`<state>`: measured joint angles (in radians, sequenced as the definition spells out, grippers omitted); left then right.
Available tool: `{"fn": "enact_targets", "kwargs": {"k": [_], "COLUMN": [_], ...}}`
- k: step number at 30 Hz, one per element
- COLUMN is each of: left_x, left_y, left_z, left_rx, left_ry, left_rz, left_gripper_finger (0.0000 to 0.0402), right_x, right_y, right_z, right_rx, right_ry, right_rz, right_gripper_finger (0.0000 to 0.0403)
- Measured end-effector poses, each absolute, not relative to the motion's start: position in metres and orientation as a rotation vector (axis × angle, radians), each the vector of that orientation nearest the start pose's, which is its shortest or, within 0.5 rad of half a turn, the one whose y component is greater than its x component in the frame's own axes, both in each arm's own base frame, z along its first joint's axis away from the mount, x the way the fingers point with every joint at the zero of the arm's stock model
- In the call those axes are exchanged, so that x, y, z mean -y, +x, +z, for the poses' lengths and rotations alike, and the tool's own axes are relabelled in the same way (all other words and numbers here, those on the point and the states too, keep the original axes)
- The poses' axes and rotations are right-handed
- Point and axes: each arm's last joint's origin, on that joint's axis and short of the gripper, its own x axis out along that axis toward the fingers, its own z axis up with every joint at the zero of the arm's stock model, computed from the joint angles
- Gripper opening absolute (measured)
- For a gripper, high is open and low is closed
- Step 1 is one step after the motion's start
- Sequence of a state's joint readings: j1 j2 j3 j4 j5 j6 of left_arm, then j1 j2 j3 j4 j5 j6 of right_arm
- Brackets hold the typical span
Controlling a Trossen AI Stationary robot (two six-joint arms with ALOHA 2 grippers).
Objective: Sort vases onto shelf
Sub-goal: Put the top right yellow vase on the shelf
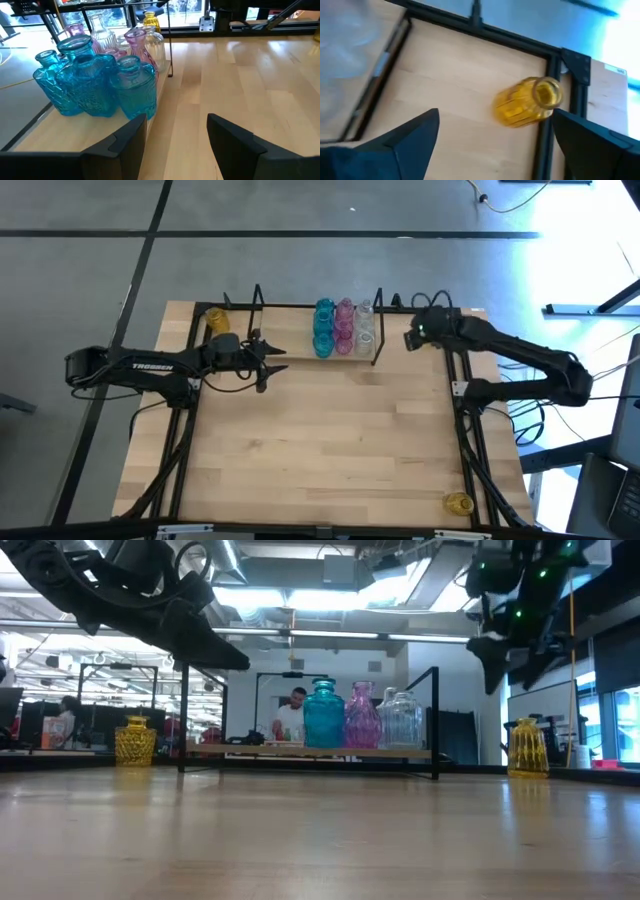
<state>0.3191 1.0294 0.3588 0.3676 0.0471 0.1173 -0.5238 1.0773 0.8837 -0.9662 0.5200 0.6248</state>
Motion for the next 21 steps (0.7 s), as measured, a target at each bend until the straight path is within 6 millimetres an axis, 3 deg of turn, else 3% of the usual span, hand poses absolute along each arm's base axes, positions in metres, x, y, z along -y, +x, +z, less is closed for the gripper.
{"fn": "enact_targets", "kwargs": {"k": [14, 21], "left_x": [-0.063, -0.063], "left_y": [0.195, 0.195], "left_z": [0.195, 0.193], "left_rx": [-0.319, -0.338], "left_ry": [0.076, 0.079], "left_rz": [0.251, 0.248], "left_gripper_finger": [0.0202, 0.0202], "right_x": [0.165, 0.174], "right_y": [0.132, 0.137], "right_z": [0.240, 0.233], "right_rx": [-0.999, -0.995], "right_ry": [0.611, 0.602], "right_rz": [-1.372, -1.408], "right_gripper_finger": [0.0367, 0.0358]}}
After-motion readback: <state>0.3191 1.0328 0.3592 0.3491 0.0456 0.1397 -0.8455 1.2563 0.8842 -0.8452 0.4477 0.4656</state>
